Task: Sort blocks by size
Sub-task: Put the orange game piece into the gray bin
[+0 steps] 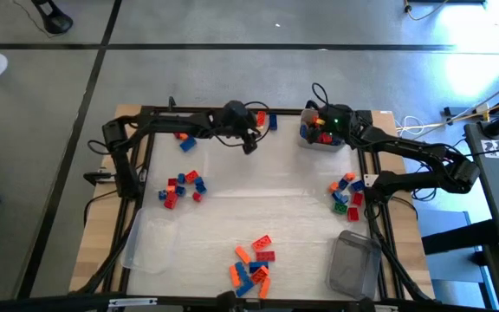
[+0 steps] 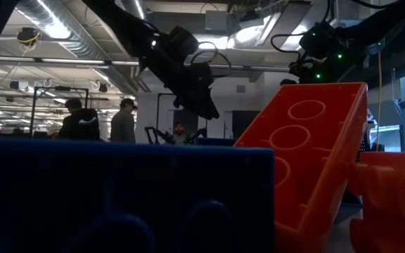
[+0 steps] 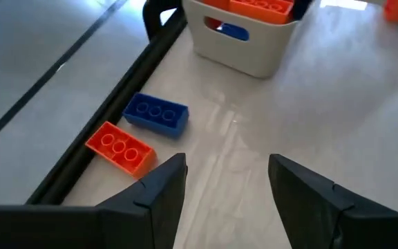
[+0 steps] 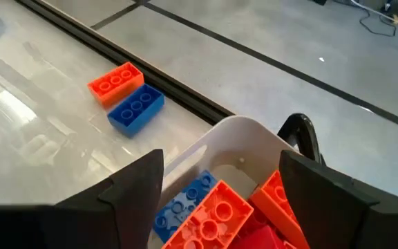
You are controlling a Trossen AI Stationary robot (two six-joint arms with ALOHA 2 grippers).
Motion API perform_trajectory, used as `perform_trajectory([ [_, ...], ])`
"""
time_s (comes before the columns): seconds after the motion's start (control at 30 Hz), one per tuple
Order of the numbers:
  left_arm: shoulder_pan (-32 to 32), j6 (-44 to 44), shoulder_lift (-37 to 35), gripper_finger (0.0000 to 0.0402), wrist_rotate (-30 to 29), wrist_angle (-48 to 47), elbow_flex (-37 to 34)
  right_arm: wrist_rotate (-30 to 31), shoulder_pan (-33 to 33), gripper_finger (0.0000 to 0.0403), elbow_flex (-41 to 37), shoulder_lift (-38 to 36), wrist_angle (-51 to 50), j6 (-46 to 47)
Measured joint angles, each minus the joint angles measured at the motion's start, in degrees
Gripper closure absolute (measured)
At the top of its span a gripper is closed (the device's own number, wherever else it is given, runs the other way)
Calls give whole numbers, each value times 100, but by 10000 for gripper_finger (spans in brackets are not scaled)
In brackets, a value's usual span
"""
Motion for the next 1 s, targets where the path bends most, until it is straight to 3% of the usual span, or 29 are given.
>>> perform_trajectory([
  [0.13,137,-97,137,208,-303,243,47,0,0,118,0,0,12,-18],
  [0.33,442,-258,478,208,-432,-351,629,-2,0,118,0,0,15,-108],
  [0.77,908,-465,1732,208,-361,-1596,2256,-6,0,118,0,0,-13,-175],
  [1.0,1037,-602,2172,208,-79,-1690,2571,-7,0,118,0,0,-46,-181],
])
